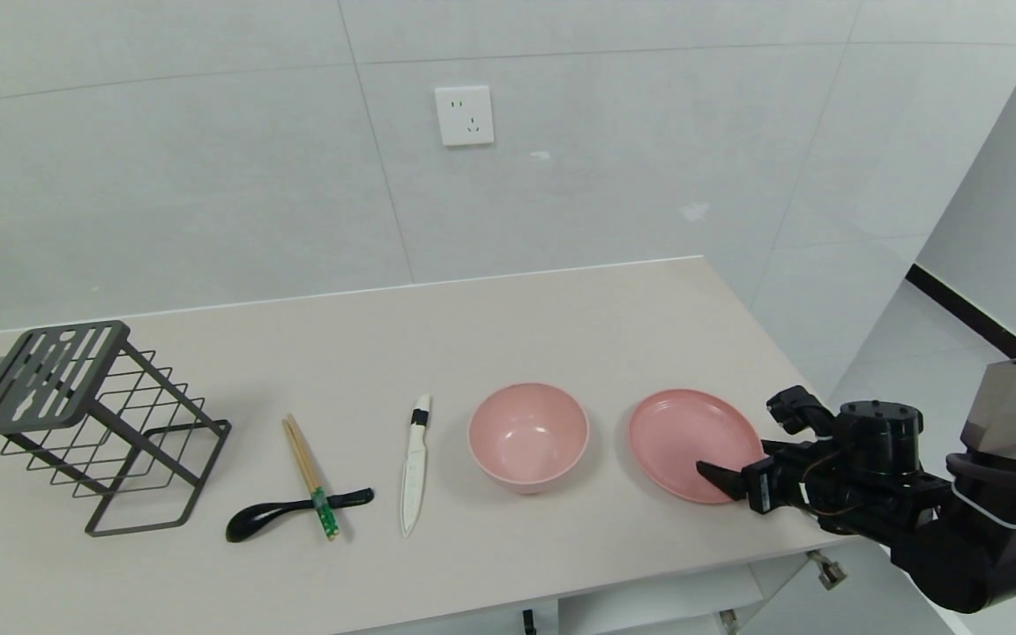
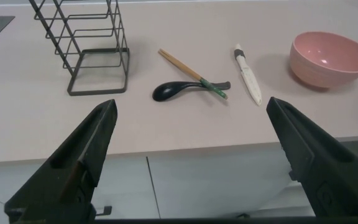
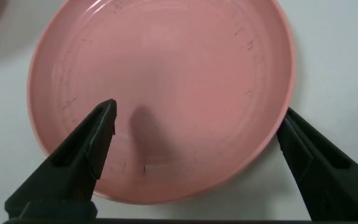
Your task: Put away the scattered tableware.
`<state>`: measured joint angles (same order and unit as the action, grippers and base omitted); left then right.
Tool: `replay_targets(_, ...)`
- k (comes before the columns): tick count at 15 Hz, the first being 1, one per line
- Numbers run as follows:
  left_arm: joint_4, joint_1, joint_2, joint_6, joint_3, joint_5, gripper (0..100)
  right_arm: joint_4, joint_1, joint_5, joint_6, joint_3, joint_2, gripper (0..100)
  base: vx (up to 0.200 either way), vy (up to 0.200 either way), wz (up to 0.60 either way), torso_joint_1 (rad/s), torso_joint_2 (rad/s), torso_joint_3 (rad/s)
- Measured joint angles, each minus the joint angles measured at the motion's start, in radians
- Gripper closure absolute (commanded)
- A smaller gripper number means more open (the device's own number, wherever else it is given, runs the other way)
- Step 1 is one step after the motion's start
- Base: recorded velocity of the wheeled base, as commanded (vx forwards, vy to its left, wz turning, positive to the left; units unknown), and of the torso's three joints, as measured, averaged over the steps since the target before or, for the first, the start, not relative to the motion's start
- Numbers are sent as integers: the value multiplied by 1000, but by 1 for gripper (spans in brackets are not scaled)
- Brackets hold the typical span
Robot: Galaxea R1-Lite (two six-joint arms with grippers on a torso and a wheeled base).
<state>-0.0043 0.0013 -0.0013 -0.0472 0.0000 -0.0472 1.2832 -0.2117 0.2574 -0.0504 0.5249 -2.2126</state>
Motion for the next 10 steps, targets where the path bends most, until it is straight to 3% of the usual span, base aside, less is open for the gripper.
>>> replay_targets(3,0,0,0,0,0,0,0,8,-2,0,1,6,-15,0,0,0,0,0,0,0)
replay_targets(4,0,0,0,0,0,0,0,8,-2,0,1,10,-20,100,0,0,0,0,0,0)
replay_targets(10,0,0,0,0,0,0,0,7,30,-49,35,28,-42,100,0,0,0,0,0,0)
